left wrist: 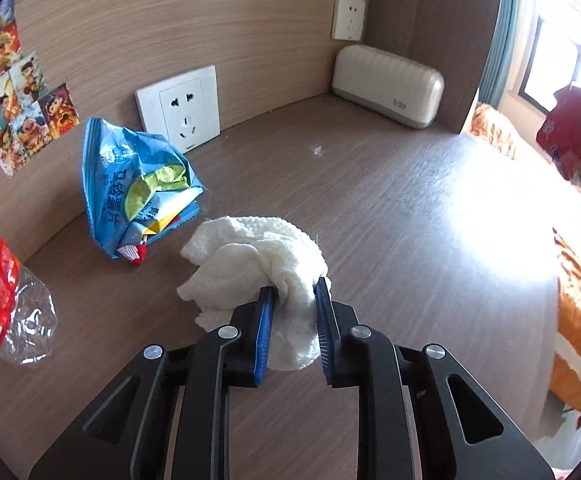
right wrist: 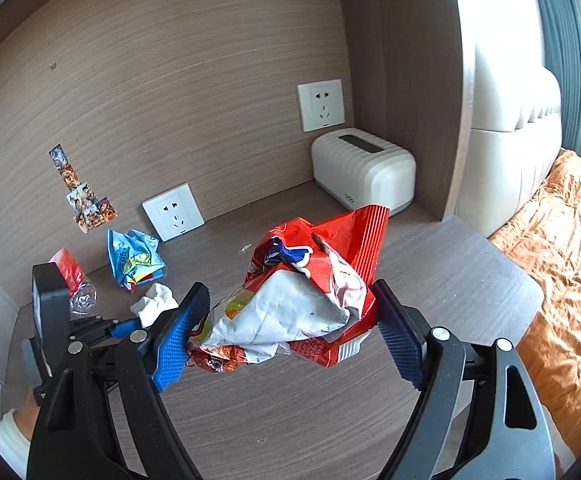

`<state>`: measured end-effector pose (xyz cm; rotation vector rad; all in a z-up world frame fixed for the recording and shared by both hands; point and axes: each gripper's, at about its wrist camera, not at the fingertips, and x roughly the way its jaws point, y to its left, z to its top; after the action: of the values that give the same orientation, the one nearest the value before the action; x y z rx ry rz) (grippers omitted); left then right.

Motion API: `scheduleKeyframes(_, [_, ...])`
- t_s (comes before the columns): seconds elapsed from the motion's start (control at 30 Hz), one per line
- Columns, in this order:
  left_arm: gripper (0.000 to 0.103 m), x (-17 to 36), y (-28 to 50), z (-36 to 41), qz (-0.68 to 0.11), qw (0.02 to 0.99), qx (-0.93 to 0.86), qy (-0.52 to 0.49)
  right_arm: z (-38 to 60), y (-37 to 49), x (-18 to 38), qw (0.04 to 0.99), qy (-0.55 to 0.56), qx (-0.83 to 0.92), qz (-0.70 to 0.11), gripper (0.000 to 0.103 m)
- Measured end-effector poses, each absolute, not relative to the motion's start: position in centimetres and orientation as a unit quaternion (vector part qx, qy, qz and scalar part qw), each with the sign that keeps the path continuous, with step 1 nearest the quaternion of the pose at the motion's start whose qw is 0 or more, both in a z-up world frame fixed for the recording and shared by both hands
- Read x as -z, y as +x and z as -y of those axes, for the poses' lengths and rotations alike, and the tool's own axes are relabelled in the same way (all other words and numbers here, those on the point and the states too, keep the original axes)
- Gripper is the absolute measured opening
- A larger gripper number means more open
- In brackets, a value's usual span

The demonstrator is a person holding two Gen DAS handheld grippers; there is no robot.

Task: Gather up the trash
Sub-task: 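Carry both items over the bin and open both tools to drop them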

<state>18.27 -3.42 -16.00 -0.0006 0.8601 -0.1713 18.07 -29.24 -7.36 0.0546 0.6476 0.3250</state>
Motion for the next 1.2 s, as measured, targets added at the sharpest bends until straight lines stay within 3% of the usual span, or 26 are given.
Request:
scheduleKeyframes(0.3, [0.020,11.9,15.3,4.9,-0.376,0.917,0.133,-0.023,30.3,15.3,7.3,0.936,0.019,-0.131,-0.326,0.082])
scheduleKeyframes(0.6, [0.020,9.8,12.4,11.3,-0.362,0.909,0.207,-0.014,34.2,12.2,7.9,0.937,0.032,-0.103,-0.333,0.082])
scheduleKeyframes(0.93, [0.020,11.4,7.1,25.4,-0.382,0.874,0.298,0.037,45.0,5.0,11.1,0.931,0.080,-0.045,-0.353,0.082])
scheduleKeyframes(1.2, [0.020,16.5,0.9,37.1,-0.426,0.818,0.381,0.069,55.0,-3.1,16.4,0.907,0.136,0.008,-0.397,0.082])
